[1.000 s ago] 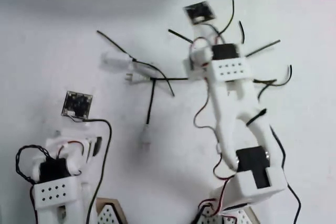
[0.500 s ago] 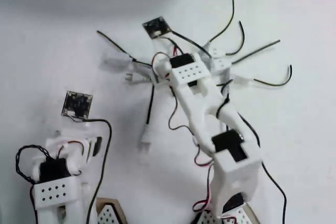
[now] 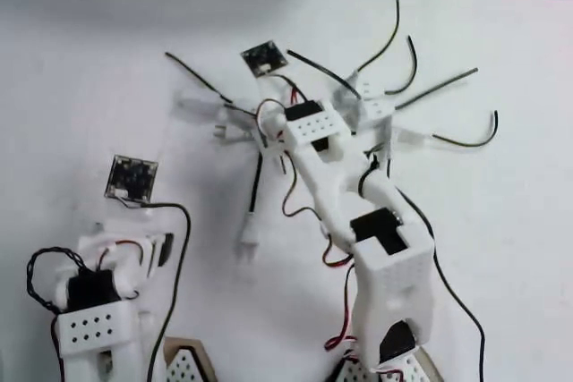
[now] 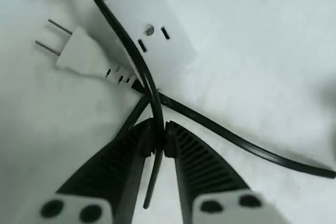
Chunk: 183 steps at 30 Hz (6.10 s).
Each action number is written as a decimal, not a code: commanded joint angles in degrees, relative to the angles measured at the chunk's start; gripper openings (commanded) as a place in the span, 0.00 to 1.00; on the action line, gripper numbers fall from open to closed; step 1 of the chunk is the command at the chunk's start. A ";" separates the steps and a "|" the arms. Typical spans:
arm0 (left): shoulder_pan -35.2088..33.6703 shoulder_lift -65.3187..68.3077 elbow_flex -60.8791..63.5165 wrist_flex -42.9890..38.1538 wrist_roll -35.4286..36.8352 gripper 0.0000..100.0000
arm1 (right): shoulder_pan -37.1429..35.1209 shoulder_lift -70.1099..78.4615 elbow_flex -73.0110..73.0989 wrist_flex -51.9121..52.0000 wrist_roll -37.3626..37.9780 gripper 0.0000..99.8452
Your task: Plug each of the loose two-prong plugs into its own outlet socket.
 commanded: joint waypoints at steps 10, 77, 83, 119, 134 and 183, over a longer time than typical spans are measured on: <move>-0.66 -1.19 -0.18 0.26 -0.70 0.26 | -5.32 -15.69 -2.64 21.85 0.09 0.02; -0.66 -1.19 -0.18 0.18 -0.70 0.26 | -19.47 2.51 5.63 26.77 -21.63 0.09; -0.66 -1.19 -0.18 0.18 -0.70 0.26 | -19.30 1.54 5.63 28.35 -21.45 0.03; -0.66 -1.19 -0.18 0.18 -0.70 0.26 | -19.21 1.45 -4.92 39.25 -25.23 0.11; -0.66 -1.19 -0.18 0.18 -0.70 0.26 | -19.65 -10.42 -1.85 39.08 -25.23 0.11; -0.66 -1.19 -0.18 0.18 -0.79 0.26 | -13.32 -27.74 5.45 45.85 -9.23 0.02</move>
